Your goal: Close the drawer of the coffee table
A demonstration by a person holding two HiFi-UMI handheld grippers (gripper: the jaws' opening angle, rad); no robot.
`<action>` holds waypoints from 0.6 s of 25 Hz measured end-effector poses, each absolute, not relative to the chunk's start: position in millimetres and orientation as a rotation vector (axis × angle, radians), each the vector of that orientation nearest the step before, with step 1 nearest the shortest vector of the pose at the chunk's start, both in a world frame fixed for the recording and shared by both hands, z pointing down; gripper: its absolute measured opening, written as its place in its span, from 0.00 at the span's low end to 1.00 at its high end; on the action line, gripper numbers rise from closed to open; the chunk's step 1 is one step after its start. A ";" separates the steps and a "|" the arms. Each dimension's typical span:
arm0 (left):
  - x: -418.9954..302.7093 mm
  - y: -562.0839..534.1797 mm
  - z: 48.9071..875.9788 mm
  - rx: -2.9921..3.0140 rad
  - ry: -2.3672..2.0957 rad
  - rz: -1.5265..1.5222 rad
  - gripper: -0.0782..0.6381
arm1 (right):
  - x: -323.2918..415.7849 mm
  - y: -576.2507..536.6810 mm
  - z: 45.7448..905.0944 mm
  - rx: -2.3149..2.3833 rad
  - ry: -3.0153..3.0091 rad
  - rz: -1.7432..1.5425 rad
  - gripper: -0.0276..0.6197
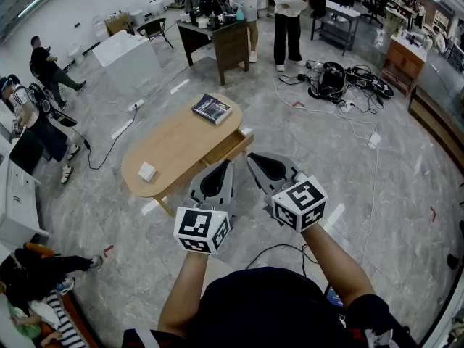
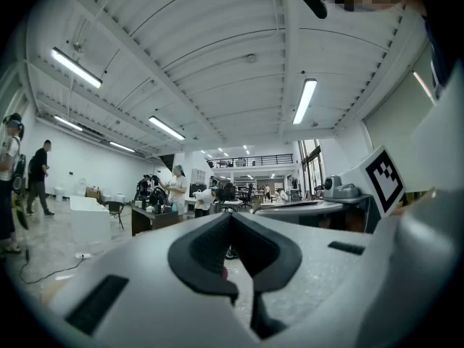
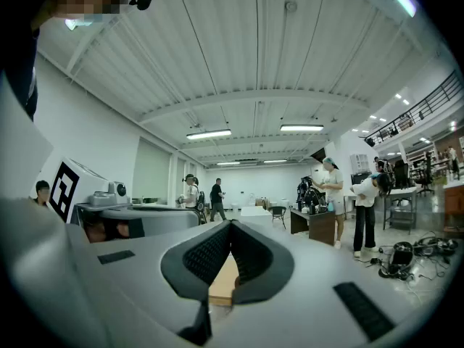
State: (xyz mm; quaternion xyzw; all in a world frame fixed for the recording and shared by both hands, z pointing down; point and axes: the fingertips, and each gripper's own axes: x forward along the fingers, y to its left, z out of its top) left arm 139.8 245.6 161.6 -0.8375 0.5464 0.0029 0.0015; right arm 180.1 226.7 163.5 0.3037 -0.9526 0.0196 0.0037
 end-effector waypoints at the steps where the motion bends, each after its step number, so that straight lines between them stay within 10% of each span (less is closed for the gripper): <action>1: 140.9 247.5 159.8 -2.628 1.709 0.018 0.11 | 180.5 227.5 164.1 0.954 -2.983 0.064 0.06; 15: 134.0 253.7 161.6 -2.592 1.753 0.025 0.11 | 175.0 233.4 171.5 0.940 -3.000 0.120 0.06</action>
